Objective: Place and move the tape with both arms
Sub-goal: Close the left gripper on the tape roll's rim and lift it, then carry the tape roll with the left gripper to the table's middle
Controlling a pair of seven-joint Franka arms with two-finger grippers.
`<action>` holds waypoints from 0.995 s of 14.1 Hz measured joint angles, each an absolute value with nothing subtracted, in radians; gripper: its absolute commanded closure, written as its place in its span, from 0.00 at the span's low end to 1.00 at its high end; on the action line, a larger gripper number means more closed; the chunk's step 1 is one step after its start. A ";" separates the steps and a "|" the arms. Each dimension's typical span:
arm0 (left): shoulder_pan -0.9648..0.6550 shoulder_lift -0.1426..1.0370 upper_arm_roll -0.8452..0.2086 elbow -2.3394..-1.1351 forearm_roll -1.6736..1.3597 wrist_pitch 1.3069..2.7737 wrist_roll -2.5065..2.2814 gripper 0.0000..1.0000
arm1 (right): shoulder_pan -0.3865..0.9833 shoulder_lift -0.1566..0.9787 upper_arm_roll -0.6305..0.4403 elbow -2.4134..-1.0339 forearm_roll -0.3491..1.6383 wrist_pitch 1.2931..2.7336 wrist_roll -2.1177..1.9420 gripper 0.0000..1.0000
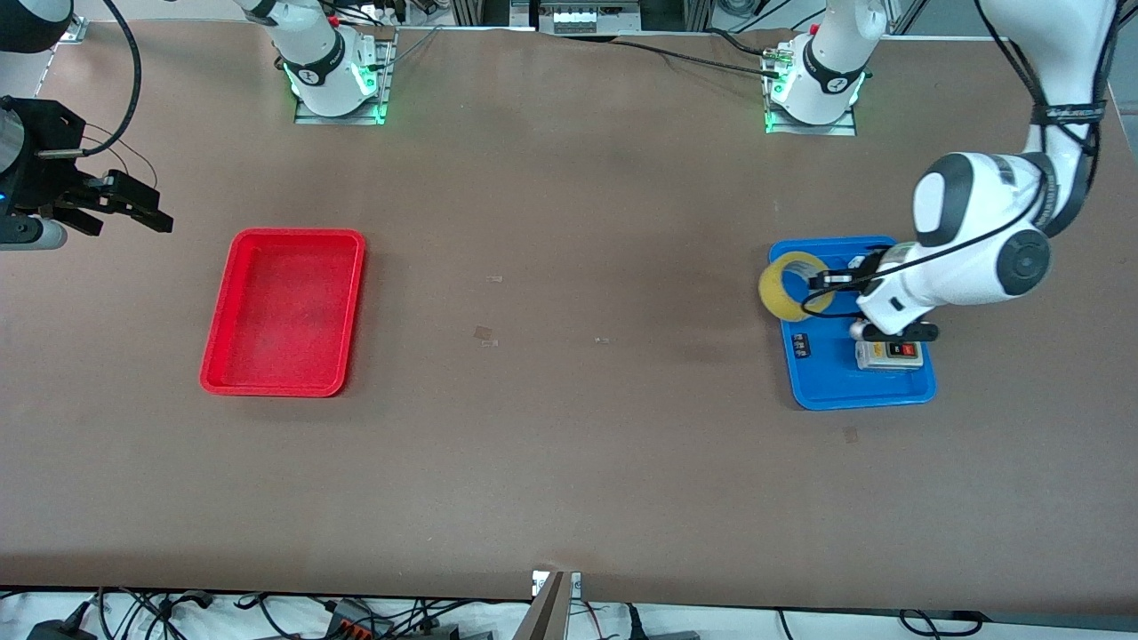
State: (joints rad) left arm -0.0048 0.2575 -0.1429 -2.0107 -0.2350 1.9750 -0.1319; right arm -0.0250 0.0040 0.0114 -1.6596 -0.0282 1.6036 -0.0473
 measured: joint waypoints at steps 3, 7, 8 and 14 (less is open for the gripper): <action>-0.058 0.288 -0.254 -1.996 -0.246 2.061 -0.371 1.00 | -0.025 0.004 0.011 -1.659 -0.028 1.602 -0.047 0.00; -0.227 0.367 -0.300 -1.973 -0.247 2.247 -0.690 1.00 | -0.025 0.006 0.012 -1.659 -0.028 1.586 -0.047 0.00; -0.275 0.396 -0.301 -1.951 -0.247 2.277 -0.768 0.99 | -0.025 0.008 0.012 -1.660 -0.028 1.585 -0.047 0.00; -0.447 0.602 -0.302 -1.727 -0.247 2.302 -1.042 0.85 | -0.025 0.026 0.012 -1.660 -0.028 1.586 -0.046 0.00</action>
